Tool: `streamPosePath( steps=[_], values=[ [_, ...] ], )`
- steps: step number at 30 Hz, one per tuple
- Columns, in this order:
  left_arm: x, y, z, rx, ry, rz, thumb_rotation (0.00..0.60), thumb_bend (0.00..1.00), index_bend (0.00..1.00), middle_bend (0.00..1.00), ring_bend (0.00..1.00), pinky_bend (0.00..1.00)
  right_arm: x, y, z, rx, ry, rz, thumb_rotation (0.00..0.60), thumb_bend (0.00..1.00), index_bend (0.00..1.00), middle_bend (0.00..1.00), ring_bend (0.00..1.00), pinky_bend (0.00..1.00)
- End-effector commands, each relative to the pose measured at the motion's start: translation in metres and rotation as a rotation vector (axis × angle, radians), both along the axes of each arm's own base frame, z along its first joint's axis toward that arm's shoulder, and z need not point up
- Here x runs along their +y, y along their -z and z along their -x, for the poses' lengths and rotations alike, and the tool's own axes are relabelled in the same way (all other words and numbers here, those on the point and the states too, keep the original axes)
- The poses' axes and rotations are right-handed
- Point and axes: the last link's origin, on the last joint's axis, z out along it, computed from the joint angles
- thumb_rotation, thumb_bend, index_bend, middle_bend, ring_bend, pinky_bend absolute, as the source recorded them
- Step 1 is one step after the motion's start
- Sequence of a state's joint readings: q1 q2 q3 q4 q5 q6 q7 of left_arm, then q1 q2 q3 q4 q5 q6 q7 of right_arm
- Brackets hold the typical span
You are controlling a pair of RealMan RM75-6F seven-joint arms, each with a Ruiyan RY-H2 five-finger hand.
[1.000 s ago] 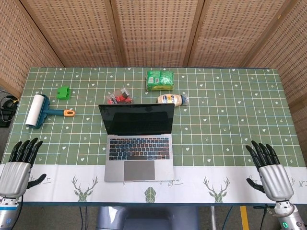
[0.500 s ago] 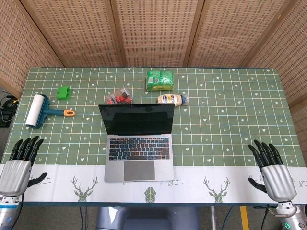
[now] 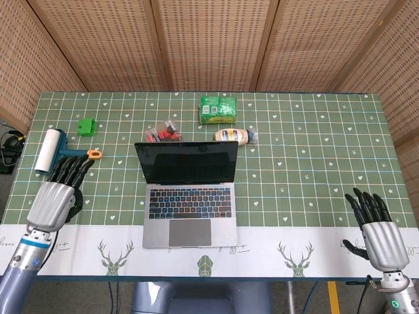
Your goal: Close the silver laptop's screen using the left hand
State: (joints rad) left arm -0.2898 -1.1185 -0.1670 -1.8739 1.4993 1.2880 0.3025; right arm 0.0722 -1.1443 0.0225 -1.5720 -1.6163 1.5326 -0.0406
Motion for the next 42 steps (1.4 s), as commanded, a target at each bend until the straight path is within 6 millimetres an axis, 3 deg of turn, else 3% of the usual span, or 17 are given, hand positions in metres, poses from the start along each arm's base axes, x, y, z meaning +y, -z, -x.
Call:
streamPosePath(
  steps=[1, 10, 22, 37, 42],
  values=[
    [0.033, -0.004, -0.036, -0.025, 0.049, 0.055, 0.6, 1.0, 0.03, 0.0, 0.0, 0.06, -0.003, -0.004, 0.003, -0.007, 0.013, 0.006, 0.6, 0.02, 0.0, 0.0, 0.0, 0.0],
    [0.099, 0.011, -0.089, 0.005, 0.058, 0.189, 0.6, 1.0, 0.09, 0.0, 0.0, 0.11, -0.009, -0.012, 0.011, -0.03, 0.045, 0.019, 0.6, 0.02, 0.0, 0.0, 0.0, 0.0],
    [0.158, 0.029, -0.142, 0.02, -0.003, 0.284, 0.6, 1.0, 0.14, 0.0, 0.01, 0.14, -0.015, -0.021, 0.02, -0.061, 0.081, 0.037, 0.6, 0.02, 0.0, 0.0, 0.0, 0.0],
    [0.183, 0.069, -0.169, 0.051, -0.086, 0.374, 0.6, 1.0, 0.19, 0.0, 0.06, 0.16, -0.018, -0.03, 0.026, -0.086, 0.104, 0.056, 0.6, 0.02, 0.0, 0.0, 0.0, 0.0],
    [0.182, 0.074, -0.176, 0.04, -0.086, 0.388, 0.6, 1.0, 0.25, 0.07, 0.12, 0.2, -0.018, -0.03, 0.027, -0.09, 0.106, 0.054, 0.6, 0.02, 0.0, 0.0, 0.0, 0.0]
  ],
)
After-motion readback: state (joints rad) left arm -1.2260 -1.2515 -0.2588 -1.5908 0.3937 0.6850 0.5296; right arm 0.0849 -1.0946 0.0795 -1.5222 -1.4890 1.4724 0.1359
